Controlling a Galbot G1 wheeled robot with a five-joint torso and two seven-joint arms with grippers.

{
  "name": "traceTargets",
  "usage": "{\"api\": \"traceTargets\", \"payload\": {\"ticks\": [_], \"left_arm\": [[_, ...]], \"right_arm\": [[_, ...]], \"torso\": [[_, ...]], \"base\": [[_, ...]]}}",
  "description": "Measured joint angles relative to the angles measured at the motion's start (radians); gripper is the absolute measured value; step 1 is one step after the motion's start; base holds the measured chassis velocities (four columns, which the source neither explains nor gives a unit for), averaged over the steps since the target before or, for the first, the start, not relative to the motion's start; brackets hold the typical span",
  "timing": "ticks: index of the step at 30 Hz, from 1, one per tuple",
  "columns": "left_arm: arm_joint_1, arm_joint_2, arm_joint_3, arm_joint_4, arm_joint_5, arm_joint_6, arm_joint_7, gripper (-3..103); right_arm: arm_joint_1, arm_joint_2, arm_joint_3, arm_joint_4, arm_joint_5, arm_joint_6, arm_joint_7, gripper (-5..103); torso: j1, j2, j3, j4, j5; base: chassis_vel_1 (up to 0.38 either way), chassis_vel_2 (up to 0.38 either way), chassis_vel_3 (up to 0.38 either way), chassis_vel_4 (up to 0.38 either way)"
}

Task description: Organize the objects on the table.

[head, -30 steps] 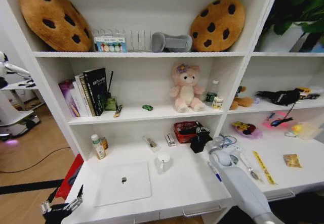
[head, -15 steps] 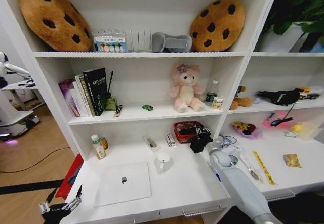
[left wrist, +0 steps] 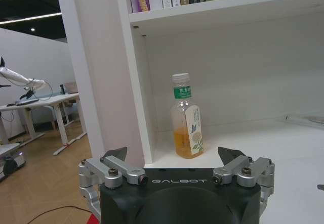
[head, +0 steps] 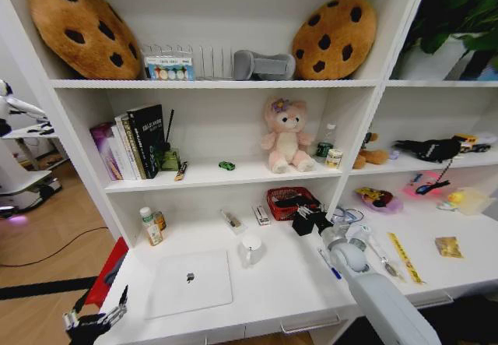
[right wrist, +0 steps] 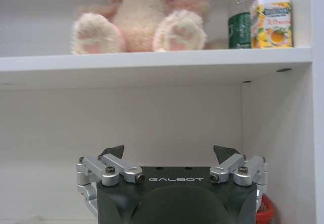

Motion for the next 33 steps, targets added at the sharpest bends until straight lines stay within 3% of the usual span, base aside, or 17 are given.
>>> {"api": "traceTargets", "payload": {"ticks": [3, 5, 10, 11, 13, 22, 33], "left_arm": [[-0.001, -0.002, 0.007, -0.001, 0.003, -0.001, 0.0, 98], [-0.002, -0.008, 0.008, -0.003, 0.004, -0.006, 0.0, 98], [-0.001, -0.015, 0.002, 0.005, 0.003, -0.023, 0.008, 97], [-0.001, -0.015, 0.002, 0.005, 0.003, -0.023, 0.008, 97], [0.001, -0.019, -0.001, 0.011, 0.003, -0.034, 0.01, 97], [0.001, -0.019, -0.01, 0.02, 0.012, -0.044, 0.014, 97], [-0.001, -0.031, -0.006, 0.036, 0.019, -0.049, 0.018, 97]], "right_arm": [[-0.09, -0.007, 0.018, 0.124, -0.006, -0.064, 0.07, 99], [-0.172, -0.009, 0.032, 0.214, 0.0, -0.15, 0.158, 100], [-0.256, -0.013, 0.065, 0.246, 0.019, -0.241, 0.208, 100], [-0.256, -0.013, 0.065, 0.246, 0.019, -0.241, 0.208, 100], [-0.304, -0.028, 0.1, 0.276, 0.11, -0.331, 0.204, 100], [-0.292, -0.063, 0.14, 0.208, 0.175, -0.495, 0.169, 100], [-0.305, -0.095, 0.202, 0.139, 0.197, -0.518, 0.083, 100]], "torso": [[0.0, 0.0, 0.0, 0.0003, -0.0001], [0.0, 0.0, 0.0, -0.0003, 0.0004], [0.0, 0.0, 0.0, 0.0001, 0.0007], [0.0, 0.0, 0.0, 0.0001, 0.0007], [0.0, 0.0, 0.0, 0.0, 0.0001], [0.0, 0.0, 0.0, 0.0002, 0.0003], [0.0, 0.0, 0.0, 0.0001, 0.0002]], "base": [[0.0, 0.0, 0.0, 0.0], [0.0, 0.0, 0.0, 0.0], [0.0, 0.0, 0.0, 0.0], [0.0, 0.0, 0.0, 0.0], [0.0, 0.0, 0.0, 0.0], [0.0, 0.0, 0.0, 0.0], [0.0, 0.0, 0.0, 0.0]]}}
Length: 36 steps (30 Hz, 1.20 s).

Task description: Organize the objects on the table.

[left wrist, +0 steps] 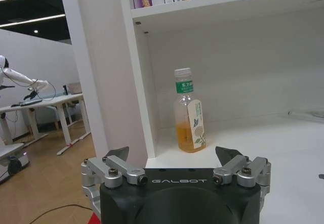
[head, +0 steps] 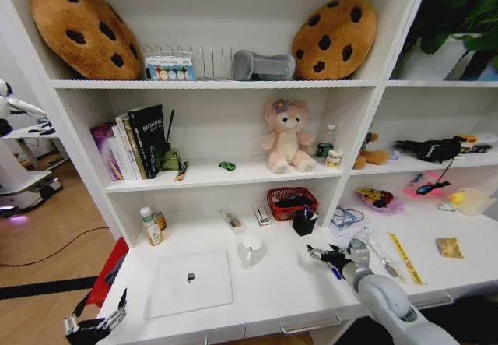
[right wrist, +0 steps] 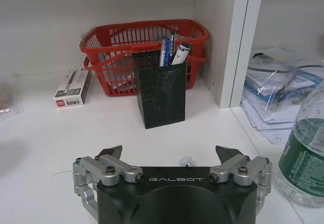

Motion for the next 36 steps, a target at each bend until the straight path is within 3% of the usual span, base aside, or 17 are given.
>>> {"api": "traceTargets", "payload": {"ticks": [19, 23, 31, 33, 34, 36], "left_arm": [[-0.006, 0.002, 0.005, 0.006, 0.004, 0.009, -0.005, 97], [-0.007, 0.001, 0.008, 0.007, 0.008, 0.009, -0.006, 97], [-0.01, -0.002, 0.008, 0.008, 0.007, 0.012, -0.021, 97], [-0.01, -0.003, 0.007, 0.008, 0.006, 0.012, -0.022, 97], [-0.011, -0.005, 0.004, 0.008, 0.004, 0.012, -0.023, 97], [-0.008, -0.006, 0.0, 0.009, 0.001, 0.012, -0.022, 97]], "right_arm": [[0.046, -0.003, -0.04, -0.15, 0.013, 0.051, -0.077, 100], [0.051, -0.001, -0.044, -0.164, 0.013, 0.057, -0.09, 90], [0.053, 0.002, -0.059, -0.18, -0.003, 0.084, -0.111, 56], [0.053, 0.002, -0.061, -0.18, -0.003, 0.085, -0.111, 56], [0.054, 0.004, -0.064, -0.178, -0.004, 0.087, -0.109, 44], [0.057, 0.004, -0.067, -0.175, -0.004, 0.087, -0.106, 34]], "torso": [[0.0, 0.0, 0.0, 0.0001, 0.0001], [0.0, 0.0, 0.0, 0.0, 0.0], [0.0, 0.0, 0.0, 0.0, -0.0004], [0.0, 0.0, 0.0, 0.0, -0.0003], [0.0, 0.0, 0.0, 0.0, -0.0002], [0.0, 0.0, 0.0, 0.0, 0.0001]], "base": [[0.0, 0.0, 0.0, 0.0], [0.0, 0.0, 0.0, 0.0], [0.0, 0.0, 0.0, 0.0], [0.0, 0.0, 0.0, 0.0], [0.0, 0.0, 0.0, 0.0], [0.0, 0.0, 0.0, 0.0]]}}
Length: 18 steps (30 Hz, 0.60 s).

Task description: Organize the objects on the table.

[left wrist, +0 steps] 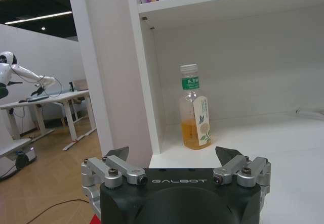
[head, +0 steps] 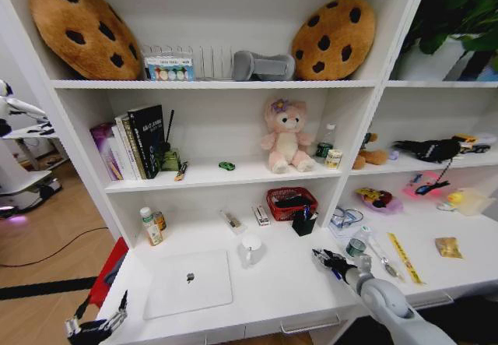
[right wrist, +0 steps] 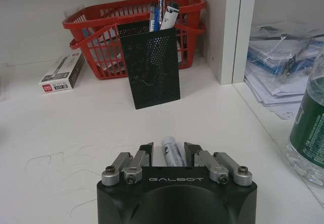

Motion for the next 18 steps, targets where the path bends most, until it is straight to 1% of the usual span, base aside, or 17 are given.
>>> {"api": "traceTargets", "payload": {"ticks": [2, 4, 5, 7, 9, 11, 16, 17, 18], "left_arm": [[0.001, -0.001, -0.003, 0.002, -0.004, 0.0, 0.0, 97], [-0.001, -0.001, -0.009, 0.005, -0.012, 0.0, 0.0, 97], [-0.001, -0.001, -0.009, 0.005, -0.012, 0.0, 0.0, 97], [-0.002, 0.0, -0.012, 0.007, -0.017, 0.0, 0.0, 97], [-0.002, 0.0, -0.012, 0.008, -0.017, 0.0, 0.0, 97], [-0.002, 0.0, -0.012, 0.008, -0.017, 0.0, 0.0, 97], [-0.003, -0.001, -0.007, 0.01, -0.014, 0.0, 0.0, 97], [-0.003, -0.002, -0.005, 0.01, -0.013, 0.0, 0.0, 97], [-0.004, -0.002, -0.003, 0.01, -0.013, 0.0, 0.0, 97]], "right_arm": [[0.002, 0.0, -0.002, 0.0, -0.002, 0.001, 0.004, 34], [0.006, 0.0, -0.005, -0.002, -0.009, 0.003, 0.008, 23], [0.006, 0.0, -0.005, -0.002, -0.009, 0.003, 0.008, 23], [0.008, -0.001, -0.005, -0.002, -0.01, 0.005, 0.01, 13], [0.008, -0.001, -0.005, 0.002, -0.013, 0.011, 0.013, 13], [0.009, 0.0, 0.003, 0.037, -0.036, 0.046, 0.022, 13], [0.021, -0.004, 0.021, 0.102, -0.036, 0.077, 0.029, 13], [0.029, -0.006, 0.023, 0.114, -0.032, 0.095, 0.028, 13], [0.053, -0.01, 0.018, 0.12, -0.036, 0.155, 0.009, 13]], "torso": [[0.0, 0.0, 0.0, 0.0, 0.0001], [0.0, 0.0, 0.0, 0.0, 0.0002], [0.0, 0.0, 0.0, 0.0, 0.0002], [0.0, 0.0, 0.0, 0.0001, 0.0002], [0.0, 0.0, 0.0, 0.0001, 0.0002], [0.0, 0.0, 0.0, -0.0002, 0.0004], [0.0, 0.0, 0.0, 0.0001, 0.0], [0.0, 0.0, 0.0, 0.0, -0.0001], [0.0, 0.0, 0.0, -0.0004, -0.0002]], "base": [[0.0, 0.0, 0.0, 0.0], [0.0, 0.0, 0.0, 0.0], [0.0, 0.0, 0.0, 0.0], [0.0, 0.0, 0.0, 0.0], [0.0, 0.0, 0.0, 0.0], [0.0, 0.0, 0.0, 0.0], [0.0, 0.0, 0.0, 0.0], [0.0, 0.0, 0.0, 0.0], [0.0, 0.0, 0.0, 0.0]]}}
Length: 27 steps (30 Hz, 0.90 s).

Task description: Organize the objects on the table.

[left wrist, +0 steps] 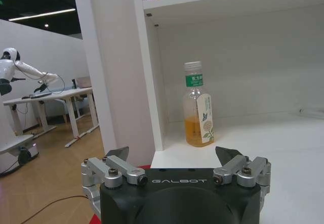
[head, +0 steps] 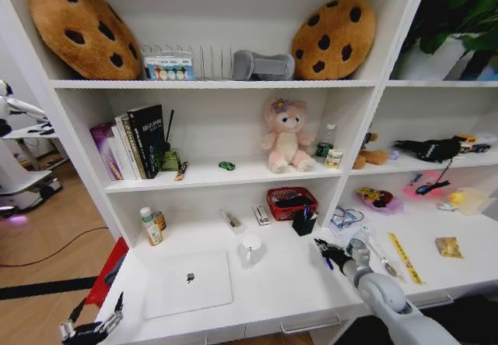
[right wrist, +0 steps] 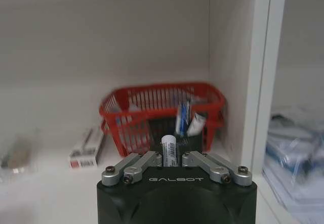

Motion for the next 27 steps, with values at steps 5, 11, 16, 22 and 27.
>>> {"api": "traceTargets", "payload": {"ticks": [5, 11, 16, 22, 27], "left_arm": [[-0.002, -0.001, 0.005, 0.0, 0.005, 0.001, -0.001, 97], [0.0, -0.003, 0.002, -0.012, 0.003, 0.005, -0.004, 97], [0.003, -0.001, -0.006, -0.012, -0.002, 0.006, -0.004, 97], [0.002, -0.004, 0.005, -0.019, 0.006, 0.013, -0.003, 97], [0.002, -0.009, 0.009, -0.023, 0.011, 0.014, -0.001, 97]], "right_arm": [[0.148, 0.009, -0.058, -0.067, -0.122, 0.177, -0.083, 13], [0.317, 0.046, -0.145, -0.261, -0.28, 0.354, -0.128, 13], [0.367, 0.059, -0.177, -0.345, -0.301, 0.4, -0.123, 13], [0.407, 0.071, -0.204, -0.404, -0.303, 0.437, -0.121, 13], [0.451, 0.082, -0.236, -0.44, -0.31, 0.467, -0.118, 13]], "torso": [[0.0, 0.0, 0.0, 0.0006, -0.0001], [0.0, 0.0, 0.0, 0.0005, 0.0003], [0.0, 0.0, 0.0, 0.0003, 0.0001], [0.0, 0.0, 0.0, 0.0001, 0.0], [0.0, 0.0, 0.0, 0.0005, 0.0002]], "base": [[0.0, 0.0, 0.0, 0.0], [0.0, 0.0, 0.0, 0.0], [0.0, 0.0, 0.0, 0.0], [0.0, 0.0, 0.0, 0.0], [0.0, 0.0, 0.0, 0.0]]}}
